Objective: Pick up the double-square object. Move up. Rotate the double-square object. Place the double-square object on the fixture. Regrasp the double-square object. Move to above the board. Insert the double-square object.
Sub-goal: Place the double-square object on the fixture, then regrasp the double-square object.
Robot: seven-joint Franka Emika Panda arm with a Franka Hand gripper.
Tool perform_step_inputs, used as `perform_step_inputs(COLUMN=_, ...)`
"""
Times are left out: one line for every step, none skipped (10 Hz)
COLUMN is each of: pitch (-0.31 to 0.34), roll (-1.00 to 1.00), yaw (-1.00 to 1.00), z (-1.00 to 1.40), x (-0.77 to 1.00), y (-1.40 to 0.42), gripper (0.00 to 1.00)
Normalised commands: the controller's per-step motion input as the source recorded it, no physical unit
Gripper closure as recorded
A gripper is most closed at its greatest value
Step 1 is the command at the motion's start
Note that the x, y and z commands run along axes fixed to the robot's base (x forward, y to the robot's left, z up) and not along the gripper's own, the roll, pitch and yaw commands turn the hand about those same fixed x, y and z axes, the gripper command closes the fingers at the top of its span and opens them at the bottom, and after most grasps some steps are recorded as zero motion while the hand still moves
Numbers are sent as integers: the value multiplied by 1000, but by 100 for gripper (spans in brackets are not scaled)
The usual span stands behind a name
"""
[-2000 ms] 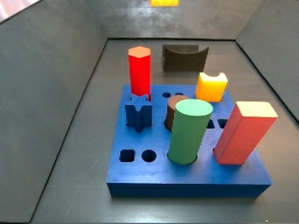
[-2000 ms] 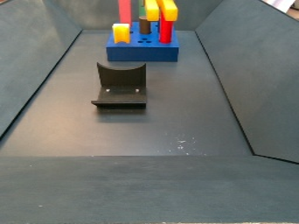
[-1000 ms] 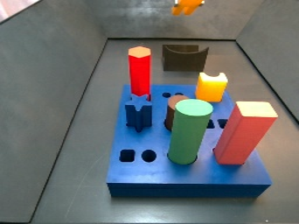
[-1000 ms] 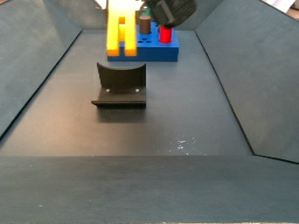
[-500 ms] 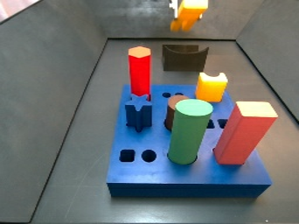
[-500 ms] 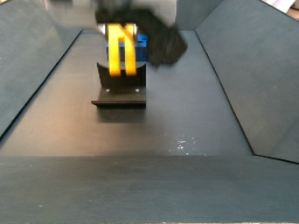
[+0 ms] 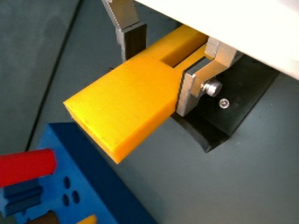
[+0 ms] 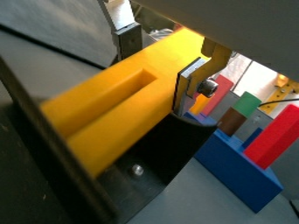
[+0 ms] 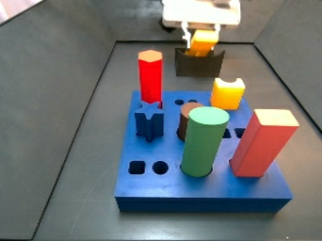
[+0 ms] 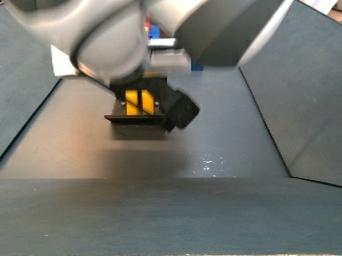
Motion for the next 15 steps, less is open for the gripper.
perform_step_inputs(pitch=-36, roll=-92, yaw=-153, z=-457, x=106, y=120, gripper=100)
perform_step_inputs(pitch=-51, roll=-73, yaw=-126, z=-385, x=77, y=157, gripper=100)
perform_step_inputs(pitch=-51, roll=-73, yaw=-126, z=-385, x=77, y=157, gripper=100)
perform_step_inputs(pitch=-55, roll=-70, yaw=-117, z=-385, x=71, y=176, gripper=100)
perform_step_inputs(pitch=-56, roll=-72, yaw=-115, z=-377, x=74, y=172, gripper=100)
perform_step_inputs(pitch=-58, roll=-70, yaw=-92, z=-368, x=78, y=173, gripper=100)
perform_step_inputs(pitch=0, roll=0, yaw=0, z=0, x=0, y=0, gripper=0)
perform_step_inputs(pitch=-7, roll=-11, yaw=26, z=1000, x=0, y=0, gripper=0)
perform_step_inputs(pitch=-2, roll=-8, yaw=29, z=1000, x=-9, y=2, gripper=0)
perform_step_inputs(pitch=-3, roll=1, yaw=34, z=1000, x=-19, y=8, gripper=0)
perform_step_inputs(pitch=2, roll=11, yaw=32, z=1000, x=-41, y=8, gripper=0)
perform_step_inputs(pitch=6, roll=12, yaw=29, z=1000, x=-46, y=7, gripper=0)
perform_step_inputs(pitch=13, roll=13, yaw=27, z=850, x=-49, y=9, gripper=0)
perform_step_inputs(pitch=18, roll=15, yaw=24, z=662, x=-47, y=8, gripper=0)
perform_step_inputs(pitch=26, roll=13, yaw=21, z=474, x=-40, y=8, gripper=0)
